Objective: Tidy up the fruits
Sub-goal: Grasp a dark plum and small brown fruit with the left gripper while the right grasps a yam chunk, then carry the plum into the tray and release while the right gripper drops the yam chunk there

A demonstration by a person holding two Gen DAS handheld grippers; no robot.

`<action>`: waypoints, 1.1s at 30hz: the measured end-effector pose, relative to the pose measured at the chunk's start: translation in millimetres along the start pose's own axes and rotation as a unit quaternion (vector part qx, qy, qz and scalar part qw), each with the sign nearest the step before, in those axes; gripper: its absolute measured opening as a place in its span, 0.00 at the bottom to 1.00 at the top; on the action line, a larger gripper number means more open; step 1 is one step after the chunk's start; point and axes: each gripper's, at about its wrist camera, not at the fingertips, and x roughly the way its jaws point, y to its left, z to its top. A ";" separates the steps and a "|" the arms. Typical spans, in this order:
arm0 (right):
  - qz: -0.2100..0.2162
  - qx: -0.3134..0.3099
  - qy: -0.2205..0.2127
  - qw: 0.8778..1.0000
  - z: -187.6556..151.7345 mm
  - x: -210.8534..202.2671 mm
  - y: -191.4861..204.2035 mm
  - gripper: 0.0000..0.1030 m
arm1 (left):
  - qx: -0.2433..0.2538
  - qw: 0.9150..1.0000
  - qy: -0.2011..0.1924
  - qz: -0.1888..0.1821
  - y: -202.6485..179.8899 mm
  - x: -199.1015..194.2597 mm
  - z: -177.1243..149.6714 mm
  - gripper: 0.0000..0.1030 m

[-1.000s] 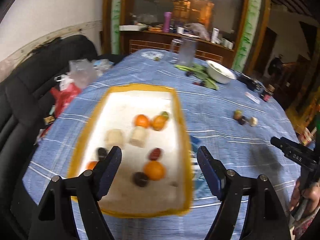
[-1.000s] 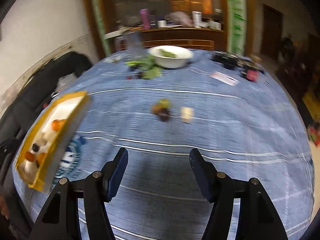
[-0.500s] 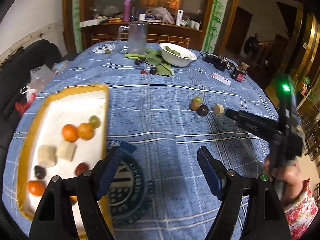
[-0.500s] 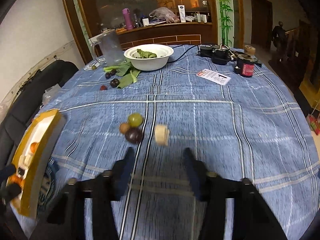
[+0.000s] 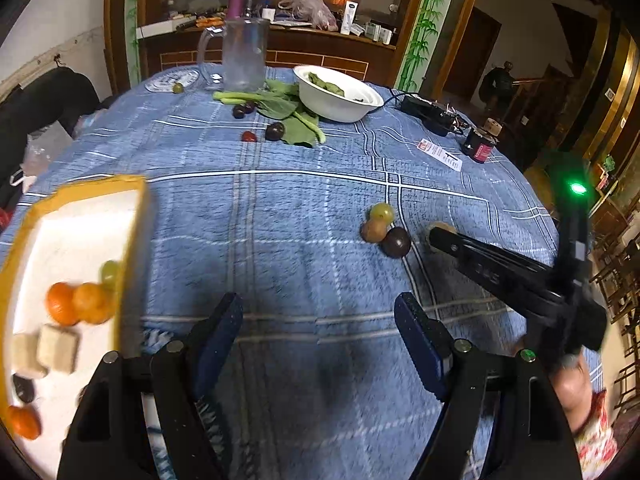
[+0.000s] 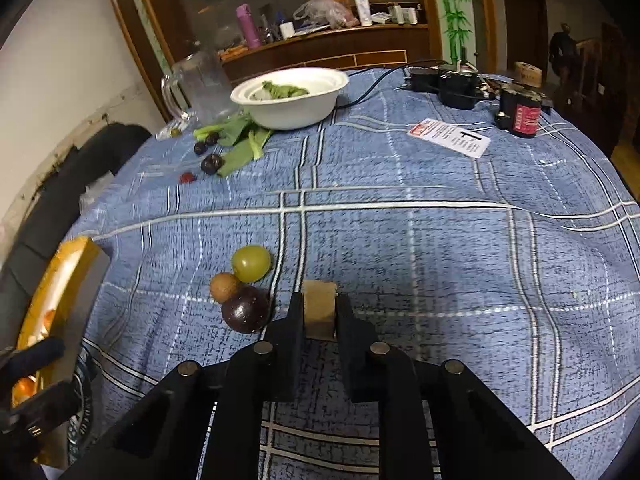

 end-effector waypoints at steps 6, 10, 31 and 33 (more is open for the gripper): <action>0.013 0.018 -0.019 1.000 5.3 -16.9 -16.5 0.15 | 0.018 1.000 0.004 -0.021 -30.7 35.7 15.7 0.75; 0.020 0.034 -0.020 0.999 8.9 -20.0 -26.5 0.15 | 0.056 0.998 -0.001 -0.020 -56.3 53.8 23.0 0.51; 0.052 0.052 -0.029 0.997 10.8 -29.5 -27.9 0.15 | 0.048 0.998 -0.011 0.026 -52.6 55.3 24.6 0.39; 0.069 0.050 -0.030 0.996 10.1 -31.1 -24.2 0.15 | 0.038 0.999 -0.016 0.024 -43.7 37.4 20.5 0.39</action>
